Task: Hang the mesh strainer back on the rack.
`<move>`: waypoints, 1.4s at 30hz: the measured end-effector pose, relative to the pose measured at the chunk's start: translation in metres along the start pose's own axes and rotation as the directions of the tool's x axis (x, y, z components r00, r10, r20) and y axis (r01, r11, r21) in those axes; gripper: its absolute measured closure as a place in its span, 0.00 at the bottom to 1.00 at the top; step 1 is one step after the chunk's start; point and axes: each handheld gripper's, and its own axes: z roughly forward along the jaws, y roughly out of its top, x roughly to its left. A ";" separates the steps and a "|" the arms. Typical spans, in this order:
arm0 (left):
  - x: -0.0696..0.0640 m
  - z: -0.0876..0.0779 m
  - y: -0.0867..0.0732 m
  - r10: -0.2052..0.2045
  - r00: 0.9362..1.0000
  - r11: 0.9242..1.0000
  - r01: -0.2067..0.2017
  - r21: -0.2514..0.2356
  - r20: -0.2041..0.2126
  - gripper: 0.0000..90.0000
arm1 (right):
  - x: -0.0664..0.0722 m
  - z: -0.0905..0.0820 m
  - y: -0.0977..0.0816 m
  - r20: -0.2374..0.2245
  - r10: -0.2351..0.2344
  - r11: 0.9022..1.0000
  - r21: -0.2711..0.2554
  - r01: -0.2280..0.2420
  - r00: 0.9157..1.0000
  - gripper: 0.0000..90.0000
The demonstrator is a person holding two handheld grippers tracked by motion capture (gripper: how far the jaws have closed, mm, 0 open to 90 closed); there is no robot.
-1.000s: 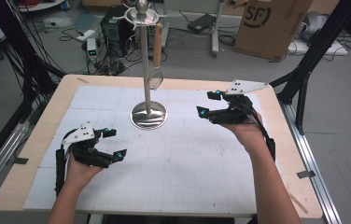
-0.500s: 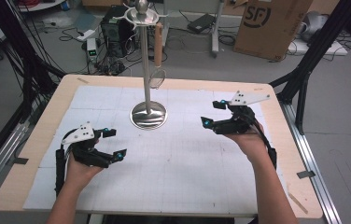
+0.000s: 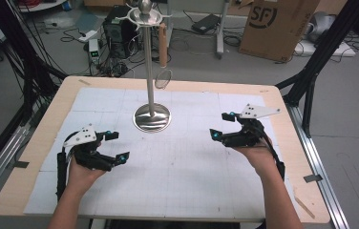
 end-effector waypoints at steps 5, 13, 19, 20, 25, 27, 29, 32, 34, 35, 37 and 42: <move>0.000 0.000 0.000 0.001 1.000 1.000 -0.001 0.004 -0.003 0.10 | 0.002 -0.002 -0.014 -0.010 0.009 1.000 0.006 -0.009 1.000 0.20; -0.001 0.004 -0.001 0.004 1.000 1.000 -0.004 0.016 0.009 0.10 | 0.002 -0.009 -0.040 0.014 0.043 0.999 -0.002 -0.043 0.999 0.19; -0.003 0.004 -0.001 0.008 1.000 1.000 -0.008 0.014 0.012 0.10 | 0.004 -0.013 -0.048 0.029 0.047 0.999 0.003 -0.047 0.998 0.19; -0.002 0.004 -0.001 0.007 1.000 1.000 -0.007 0.013 0.013 0.10 | 0.004 -0.013 -0.050 0.028 0.047 0.999 0.001 -0.047 0.999 0.19; -0.002 0.004 -0.002 0.005 1.000 1.000 -0.005 0.016 0.008 0.10 | 0.003 -0.012 -0.058 0.032 0.059 0.998 0.004 -0.059 0.998 0.19; -0.002 0.004 -0.002 0.008 1.000 1.000 -0.008 0.019 0.009 0.10 | 0.003 -0.012 -0.060 0.036 0.063 0.998 0.022 -0.064 0.997 0.19; -0.003 0.004 -0.002 0.004 1.000 1.000 -0.004 0.016 0.011 0.10 | 0.003 -0.011 -0.061 0.035 0.060 0.998 0.030 -0.061 0.998 0.18; -0.002 0.004 -0.002 0.003 1.000 1.000 -0.003 0.017 0.008 0.10 | 0.004 -0.011 -0.060 0.033 0.057 0.998 0.026 -0.057 0.998 0.18; -0.002 0.004 -0.002 0.001 1.000 1.000 -0.001 0.019 0.007 0.10 | 0.004 -0.010 -0.060 0.032 0.057 0.998 0.026 -0.058 0.998 0.18; -0.002 0.004 -0.002 0.002 1.000 1.000 -0.002 0.019 0.009 0.10 | 0.004 -0.010 -0.060 0.033 0.057 0.998 0.031 -0.058 0.998 0.18; -0.002 0.004 -0.002 0.005 1.000 1.000 -0.005 0.020 0.007 0.10 | 0.004 -0.009 -0.060 0.035 0.056 0.998 0.032 -0.057 0.998 0.18; -0.002 0.004 -0.002 0.003 1.000 1.000 -0.003 0.020 0.008 0.10 | 0.004 -0.008 -0.060 0.034 0.056 0.998 0.033 -0.057 0.998 0.18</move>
